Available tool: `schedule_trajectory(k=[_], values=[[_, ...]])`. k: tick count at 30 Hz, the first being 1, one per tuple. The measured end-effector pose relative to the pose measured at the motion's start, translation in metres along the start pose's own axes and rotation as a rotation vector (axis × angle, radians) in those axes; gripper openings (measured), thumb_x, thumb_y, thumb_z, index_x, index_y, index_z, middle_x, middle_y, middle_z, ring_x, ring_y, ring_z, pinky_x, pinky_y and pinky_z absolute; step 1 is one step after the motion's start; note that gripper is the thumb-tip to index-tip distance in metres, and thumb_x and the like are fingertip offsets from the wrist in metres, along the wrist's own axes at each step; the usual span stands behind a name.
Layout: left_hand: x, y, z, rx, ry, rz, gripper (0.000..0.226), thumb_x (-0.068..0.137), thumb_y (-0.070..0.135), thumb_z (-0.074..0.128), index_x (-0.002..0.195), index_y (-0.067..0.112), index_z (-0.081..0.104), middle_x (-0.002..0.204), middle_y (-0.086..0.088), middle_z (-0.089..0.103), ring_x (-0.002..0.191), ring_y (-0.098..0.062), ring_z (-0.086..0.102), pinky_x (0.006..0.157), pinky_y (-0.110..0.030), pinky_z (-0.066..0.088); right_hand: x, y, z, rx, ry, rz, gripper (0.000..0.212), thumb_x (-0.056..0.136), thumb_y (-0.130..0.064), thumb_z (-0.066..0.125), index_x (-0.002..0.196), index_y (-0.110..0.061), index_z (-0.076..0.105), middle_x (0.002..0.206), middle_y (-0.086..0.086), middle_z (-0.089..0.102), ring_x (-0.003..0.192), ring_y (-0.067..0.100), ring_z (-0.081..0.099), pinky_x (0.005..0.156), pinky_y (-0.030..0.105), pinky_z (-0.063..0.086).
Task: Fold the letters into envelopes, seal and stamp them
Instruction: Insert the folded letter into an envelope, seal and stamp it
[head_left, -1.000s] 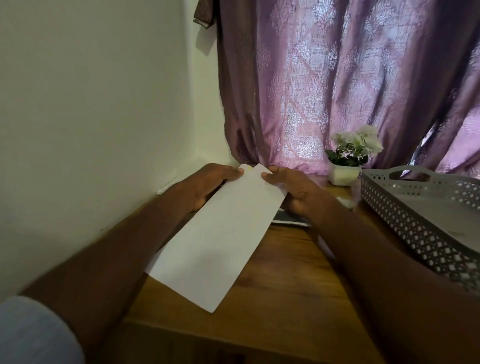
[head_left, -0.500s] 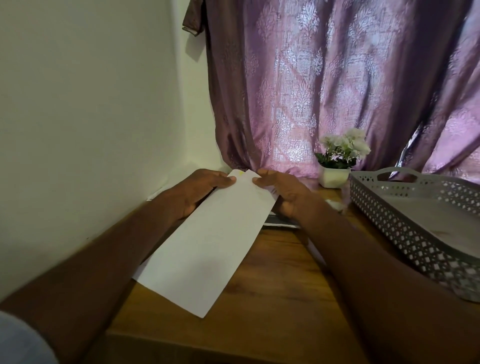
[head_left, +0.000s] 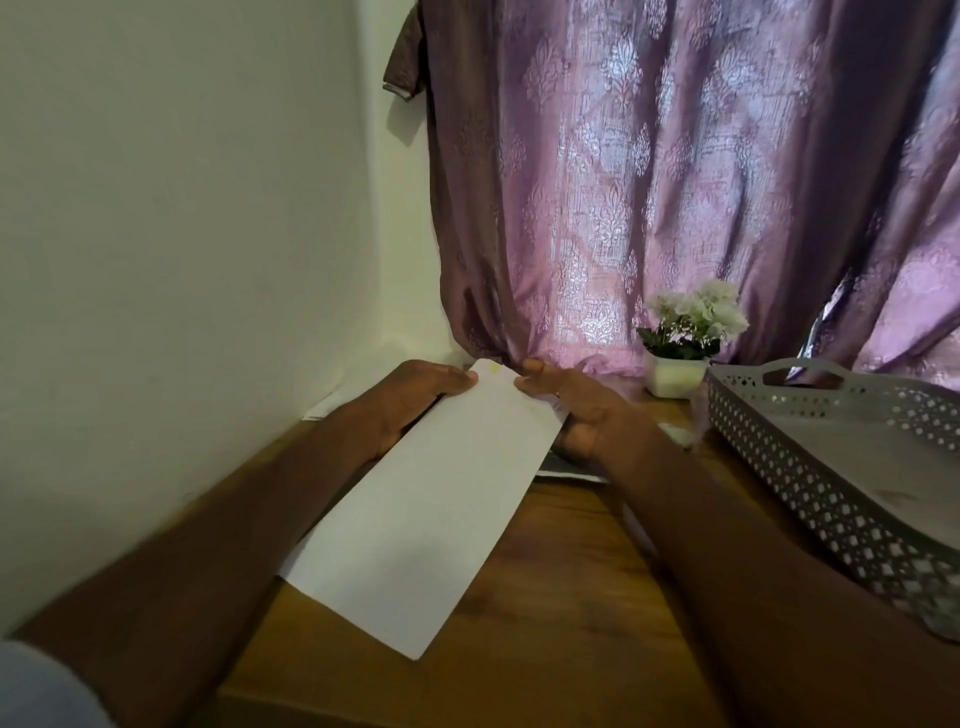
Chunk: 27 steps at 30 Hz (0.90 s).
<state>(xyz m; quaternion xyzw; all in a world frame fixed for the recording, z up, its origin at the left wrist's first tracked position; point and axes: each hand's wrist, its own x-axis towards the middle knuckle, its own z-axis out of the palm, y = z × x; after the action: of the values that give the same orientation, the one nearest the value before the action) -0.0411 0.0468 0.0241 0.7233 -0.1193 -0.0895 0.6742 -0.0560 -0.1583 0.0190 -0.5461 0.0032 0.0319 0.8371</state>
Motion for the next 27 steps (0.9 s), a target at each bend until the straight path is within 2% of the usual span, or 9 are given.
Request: schedule_trajectory(k=[3, 6, 8, 13, 16, 20, 22, 24, 27], values=[[-0.001, 0.0, 0.002, -0.032, -0.012, 0.003, 0.018, 0.095, 0.023, 0.072, 0.099, 0.007, 0.078, 0.094, -0.012, 0.081, 0.076, -0.02, 0.078, 0.06, -0.024, 0.059, 0.0, 0.001, -0.002, 0.048, 0.044, 0.032, 0.01, 0.097, 0.002, 0.058, 0.096, -0.004, 0.066, 0.098, 0.016, 0.072, 0.086, 0.03, 0.068, 0.089, 0.047, 0.056], [-0.002, 0.0, 0.002, -0.016, -0.006, -0.006, 0.017, 0.095, 0.024, 0.071, 0.098, 0.008, 0.078, 0.09, -0.009, 0.081, 0.073, -0.019, 0.078, 0.056, -0.022, 0.058, 0.002, 0.003, -0.002, 0.004, 0.053, 0.009, 0.015, 0.098, 0.006, 0.055, 0.096, -0.007, 0.064, 0.093, 0.013, 0.071, 0.08, 0.026, 0.068, 0.072, 0.041, 0.06], [-0.003, 0.0, 0.002, -0.023, -0.001, -0.007, 0.016, 0.095, 0.023, 0.071, 0.096, 0.009, 0.078, 0.086, -0.008, 0.081, 0.069, -0.018, 0.078, 0.053, -0.021, 0.057, 0.005, 0.004, -0.001, -0.012, 0.073, -0.017, 0.018, 0.096, 0.009, 0.057, 0.095, -0.007, 0.063, 0.092, 0.013, 0.071, 0.08, 0.026, 0.068, 0.074, 0.041, 0.059], [0.0, 0.001, 0.0, -0.009, 0.049, -0.011, 0.015, 0.092, 0.023, 0.074, 0.092, 0.009, 0.078, 0.081, -0.008, 0.08, 0.065, -0.019, 0.077, 0.05, -0.021, 0.056, 0.006, 0.005, 0.002, -0.088, 0.075, -0.074, 0.02, 0.091, 0.011, 0.065, 0.086, -0.007, 0.066, 0.068, 0.008, 0.075, 0.064, 0.024, 0.073, 0.067, 0.039, 0.056], [0.003, -0.002, -0.001, 0.035, 0.072, -0.004, 0.015, 0.091, 0.025, 0.075, 0.09, 0.011, 0.078, 0.077, -0.006, 0.08, 0.063, -0.016, 0.076, 0.048, -0.02, 0.054, 0.005, 0.003, 0.003, -0.136, 0.049, -0.056, 0.022, 0.09, 0.011, 0.066, 0.095, -0.009, 0.064, 0.087, 0.015, 0.072, 0.078, 0.031, 0.069, 0.07, 0.042, 0.058], [0.006, -0.003, -0.003, 0.043, 0.074, -0.011, 0.018, 0.09, 0.027, 0.077, 0.082, 0.012, 0.082, 0.081, -0.008, 0.08, 0.065, -0.018, 0.077, 0.049, -0.021, 0.056, 0.003, 0.001, 0.004, -0.107, 0.064, -0.068, 0.015, 0.094, 0.003, 0.063, 0.101, -0.01, 0.068, 0.095, 0.015, 0.071, 0.076, 0.028, 0.068, 0.065, 0.036, 0.062], [0.007, -0.002, -0.005, 0.042, 0.089, -0.001, 0.017, 0.09, 0.028, 0.076, 0.086, 0.012, 0.082, 0.084, -0.008, 0.081, 0.067, -0.018, 0.077, 0.053, -0.022, 0.057, 0.002, 0.0, 0.006, -0.101, 0.133, -0.113, 0.019, 0.092, -0.008, 0.069, 0.11, -0.006, 0.072, 0.095, 0.013, 0.075, 0.074, 0.025, 0.071, 0.065, 0.034, 0.062], [0.008, -0.003, -0.006, 0.03, 0.101, 0.014, 0.02, 0.09, 0.028, 0.076, 0.096, 0.009, 0.08, 0.091, -0.009, 0.081, 0.074, -0.02, 0.078, 0.066, -0.026, 0.058, 0.002, 0.0, 0.008, -0.214, 0.193, -0.177, 0.024, 0.09, -0.019, 0.072, 0.109, -0.006, 0.076, 0.088, 0.007, 0.077, 0.065, 0.017, 0.071, 0.05, 0.022, 0.054], [0.011, -0.002, -0.006, 0.052, 0.12, 0.04, 0.022, 0.092, 0.028, 0.075, 0.099, 0.008, 0.079, 0.094, -0.01, 0.08, 0.079, -0.02, 0.076, 0.075, -0.029, 0.056, 0.004, 0.0, 0.011, -0.358, 0.244, -0.229, 0.021, 0.092, -0.026, 0.07, 0.098, -0.009, 0.081, 0.092, 0.004, 0.079, 0.074, 0.016, 0.067, 0.056, 0.023, 0.048]])
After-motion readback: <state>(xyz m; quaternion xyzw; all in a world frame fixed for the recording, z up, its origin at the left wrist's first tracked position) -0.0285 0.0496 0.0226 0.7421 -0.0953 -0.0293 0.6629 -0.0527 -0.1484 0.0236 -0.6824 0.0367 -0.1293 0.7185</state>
